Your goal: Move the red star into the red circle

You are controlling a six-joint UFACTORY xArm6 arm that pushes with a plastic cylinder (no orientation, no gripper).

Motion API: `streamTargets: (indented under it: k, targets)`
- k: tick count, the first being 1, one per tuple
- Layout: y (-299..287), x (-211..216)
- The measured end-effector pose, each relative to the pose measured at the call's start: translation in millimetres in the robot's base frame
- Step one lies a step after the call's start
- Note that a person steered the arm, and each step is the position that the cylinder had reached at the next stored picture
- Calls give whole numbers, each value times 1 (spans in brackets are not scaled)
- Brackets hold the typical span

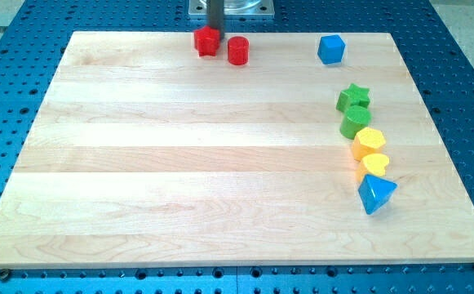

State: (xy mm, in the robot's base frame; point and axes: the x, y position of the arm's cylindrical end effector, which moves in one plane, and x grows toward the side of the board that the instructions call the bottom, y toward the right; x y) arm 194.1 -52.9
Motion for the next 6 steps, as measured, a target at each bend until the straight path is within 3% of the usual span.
streamTargets:
  k: [1, 2, 3, 4, 6]
  targets:
    - [-41, 13]
    - [-2, 39]
    - [-54, 39]
    - [-87, 85]
    - [-22, 67]
